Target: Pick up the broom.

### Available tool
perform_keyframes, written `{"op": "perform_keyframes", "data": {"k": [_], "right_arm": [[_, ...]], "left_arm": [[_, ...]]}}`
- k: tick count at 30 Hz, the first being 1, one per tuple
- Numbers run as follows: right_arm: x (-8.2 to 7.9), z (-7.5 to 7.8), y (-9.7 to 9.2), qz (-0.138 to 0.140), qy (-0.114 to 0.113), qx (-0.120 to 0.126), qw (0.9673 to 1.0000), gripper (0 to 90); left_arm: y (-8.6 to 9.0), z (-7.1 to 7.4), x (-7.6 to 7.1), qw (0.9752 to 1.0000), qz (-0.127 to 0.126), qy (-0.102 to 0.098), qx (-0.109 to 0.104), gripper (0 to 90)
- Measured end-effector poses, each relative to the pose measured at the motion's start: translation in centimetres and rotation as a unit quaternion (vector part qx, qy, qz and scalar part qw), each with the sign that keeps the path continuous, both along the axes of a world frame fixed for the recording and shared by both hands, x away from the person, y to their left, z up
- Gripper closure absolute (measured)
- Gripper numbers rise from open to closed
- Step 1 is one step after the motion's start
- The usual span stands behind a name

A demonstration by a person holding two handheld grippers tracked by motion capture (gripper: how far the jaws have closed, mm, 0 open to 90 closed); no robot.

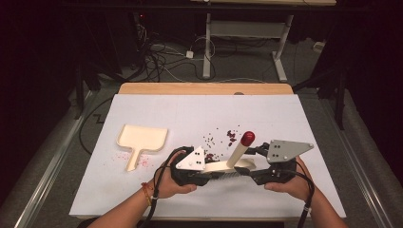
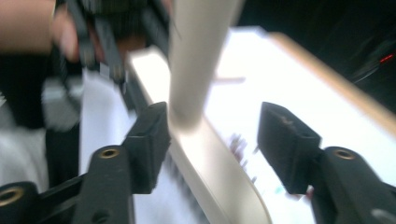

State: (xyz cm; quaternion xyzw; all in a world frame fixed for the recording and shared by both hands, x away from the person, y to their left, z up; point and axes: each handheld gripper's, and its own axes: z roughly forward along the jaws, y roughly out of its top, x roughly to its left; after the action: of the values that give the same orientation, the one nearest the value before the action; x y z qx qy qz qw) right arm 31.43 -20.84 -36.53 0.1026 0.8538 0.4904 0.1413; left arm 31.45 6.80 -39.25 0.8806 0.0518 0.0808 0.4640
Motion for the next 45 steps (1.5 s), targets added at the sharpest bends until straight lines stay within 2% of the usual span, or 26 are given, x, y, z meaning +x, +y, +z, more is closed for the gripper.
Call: {"op": "perform_keyframes", "data": {"k": [4,7,8,12,14,15,16,17,18,19,21,23,25,27,29,30,32,33,34,35,36,39,40,41,43,45], "right_arm": [[0.8,-1.8,0.6,0.046,0.026,-0.036,0.9980,41.0],[1.0,-3.2,1.3,0.079,0.035,-0.059,0.9945,47.0],[1.1,-3.6,1.5,0.088,0.038,-0.069,0.9929,53.2],[1.0,-4.2,1.9,0.117,0.038,-0.078,0.9893,63.4],[0.9,-4.2,2.0,0.114,0.031,-0.087,0.9892,65.0],[0.8,-4.3,2.1,0.112,0.030,-0.088,0.9893,66.3],[0.8,-4.2,2.1,0.108,0.025,-0.084,0.9902,66.9],[0.8,-4.1,2.0,0.096,0.021,-0.080,0.9919,67.0],[0.9,-3.9,1.9,0.086,0.017,-0.079,0.9930,67.0],[0.9,-3.9,1.9,0.086,0.017,-0.079,0.9930,67.0],[1.2,-3.4,1.2,0.057,0.007,-0.066,0.9962,67.1],[1.5,-3.2,0.8,0.037,0.009,-0.060,0.9975,67.1],[1.7,-3.1,0.5,0.020,0.006,-0.060,0.9980,67.1],[2.1,-3.0,-0.2,-0.018,0.007,-0.050,0.9986,67.0],[2.3,-2.9,-0.4,-0.025,0.010,-0.040,0.9988,67.0],[2.7,-2.7,-0.9,-0.034,0.016,-0.026,0.9990,67.0],[2.9,-2.4,-1.2,-0.054,0.009,-0.025,0.9982,67.0],[3.0,-2.3,-1.4,-0.063,0.006,-0.027,0.9976,67.0],[3.1,-2.2,-1.6,-0.073,0.006,-0.028,0.9969,67.0],[3.2,-2.2,-1.7,-0.083,0.002,-0.031,0.9961,67.0],[3.2,-2.2,-1.7,-0.083,0.002,-0.031,0.9961,67.0],[3.6,-1.9,-2.5,-0.113,-0.001,-0.029,0.9932,67.1],[3.7,-1.8,-2.6,-0.120,-0.001,-0.028,0.9923,67.1],[3.7,-1.8,-2.6,-0.120,-0.001,-0.028,0.9923,67.1],[4.0,-1.6,-3.0,-0.131,-0.003,-0.025,0.9911,67.1],[4.5,-1.4,-3.4,-0.152,-0.013,-0.029,0.9878,67.1]], "left_arm": [[0.1,-0.7,0.0,0.9993,-0.033,0.015,0.009,65.8],[0.1,-0.9,0.1,0.9986,-0.046,0.024,0.003,65.8],[0.1,-0.9,0.1,0.9985,-0.049,0.025,0.004,65.7],[0.0,-1.4,0.4,0.9978,-0.058,0.031,0.010,65.4],[0.0,-1.4,0.5,0.9978,-0.057,0.030,0.012,64.0],[0.1,-1.5,0.6,0.9982,-0.053,0.027,0.012,61.3],[0.3,-1.5,0.8,0.9996,-0.022,0.018,0.006,56.8],[0.3,-1.5,0.8,0.9996,-0.022,0.018,0.006,53.8],[0.9,-1.3,1.1,0.9999,0.008,0.005,0.003,50.2],[0.9,-1.3,1.1,0.9999,0.008,0.005,0.003,45.3],[2.0,-0.8,1.3,0.9980,0.060,-0.016,-0.008,35.1],[2.4,-0.7,1.4,0.9968,0.075,-0.028,-0.007,30.3],[3.5,-0.6,1.3,0.9930,0.108,-0.048,-0.001,26.8],[4.8,-0.9,1.2,0.9887,0.136,-0.063,0.006,23.2],[6.3,-1.3,1.2,0.9840,0.165,-0.066,0.014,21.9],[7.1,-1.6,1.1,0.9808,0.181,-0.071,0.019,21.0],[8.8,-2.0,0.9,0.9744,0.212,-0.073,0.021,20.2],[10.4,-2.5,0.7,0.9677,0.237,-0.078,0.034,20.2],[10.4,-2.5,0.7,0.9677,0.237,-0.078,0.034,20.2],[11.8,-3.0,0.4,0.9632,0.254,-0.077,0.041,20.2],[11.8,-3.0,0.4,0.9632,0.254,-0.077,0.041,20.2],[13.4,-3.8,-0.2,0.9573,0.275,-0.073,0.051,20.2],[14.2,-4.3,-0.7,0.9543,0.285,-0.069,0.058,20.2],[14.2,-4.3,-0.7,0.9543,0.285,-0.069,0.058,20.2],[14.7,-4.8,-1.1,0.9507,0.296,-0.066,0.062,20.2],[15.0,-5.2,-1.4,0.9488,0.304,-0.062,0.061,20.2]]}}
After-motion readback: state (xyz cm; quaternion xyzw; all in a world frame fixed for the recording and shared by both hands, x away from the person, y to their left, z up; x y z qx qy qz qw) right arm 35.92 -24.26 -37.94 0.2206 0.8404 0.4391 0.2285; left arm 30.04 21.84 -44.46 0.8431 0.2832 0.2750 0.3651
